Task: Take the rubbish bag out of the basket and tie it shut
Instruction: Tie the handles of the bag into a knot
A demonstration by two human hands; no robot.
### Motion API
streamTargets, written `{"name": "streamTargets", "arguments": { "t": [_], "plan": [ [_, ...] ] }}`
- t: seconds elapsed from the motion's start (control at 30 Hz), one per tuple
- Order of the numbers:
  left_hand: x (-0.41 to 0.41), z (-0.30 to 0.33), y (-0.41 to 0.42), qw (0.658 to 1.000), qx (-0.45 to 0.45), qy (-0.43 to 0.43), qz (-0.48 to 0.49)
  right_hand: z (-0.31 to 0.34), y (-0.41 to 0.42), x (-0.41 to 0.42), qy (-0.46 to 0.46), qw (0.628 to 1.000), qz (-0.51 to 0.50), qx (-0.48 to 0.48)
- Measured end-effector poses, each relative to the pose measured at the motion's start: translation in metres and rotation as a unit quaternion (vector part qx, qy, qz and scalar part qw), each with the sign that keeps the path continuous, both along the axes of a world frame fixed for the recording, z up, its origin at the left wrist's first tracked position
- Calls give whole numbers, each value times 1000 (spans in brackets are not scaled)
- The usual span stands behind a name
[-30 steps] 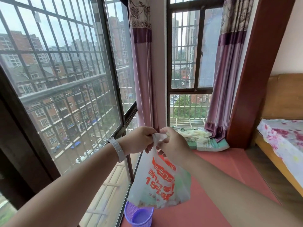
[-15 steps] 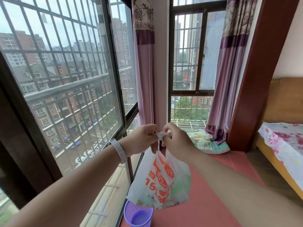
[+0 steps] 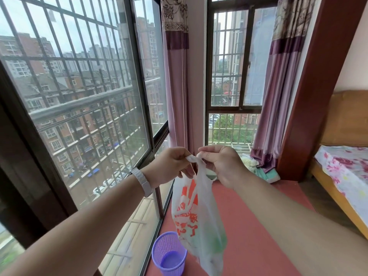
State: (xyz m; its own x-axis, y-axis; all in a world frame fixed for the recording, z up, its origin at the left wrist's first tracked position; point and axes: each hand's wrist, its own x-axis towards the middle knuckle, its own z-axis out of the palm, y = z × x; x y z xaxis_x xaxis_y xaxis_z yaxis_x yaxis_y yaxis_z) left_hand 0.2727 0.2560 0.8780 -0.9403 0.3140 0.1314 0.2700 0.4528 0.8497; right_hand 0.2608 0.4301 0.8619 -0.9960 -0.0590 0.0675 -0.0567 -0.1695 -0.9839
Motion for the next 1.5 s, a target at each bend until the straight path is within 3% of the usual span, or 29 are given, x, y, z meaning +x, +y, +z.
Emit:
{"name": "streamTargets", "arguments": {
  "t": [0.13,0.3,0.47,0.67,0.9,1.13,1.33,1.5],
  "plan": [
    [1,-7,-5,999,17,4,32,11,-2,-4,-9,999,-29,-17],
    [5,-11,-12,993,-85,34,67,13,-9,-1,7,999,-30,11],
    [1,-10,-22,986,-88,89,113,17,-9,0,-25,995,9,-96],
    [-2,-16,-23,956,-107,213,172,24,-8,-4,-54,984,4,-171],
    [-3,-57,-62,973,-79,144,163,23,14,-19,-151,952,-112,-242],
    [8,-107,-98,967,-140,111,180,-7,32,-36,-282,921,-179,-202],
    [21,-139,-134,962,-154,37,222,-31,61,-39,-317,894,-250,-195],
    [30,-144,-130,961,-159,2,228,-40,69,-37,-312,896,-250,-194]
  ]
}}
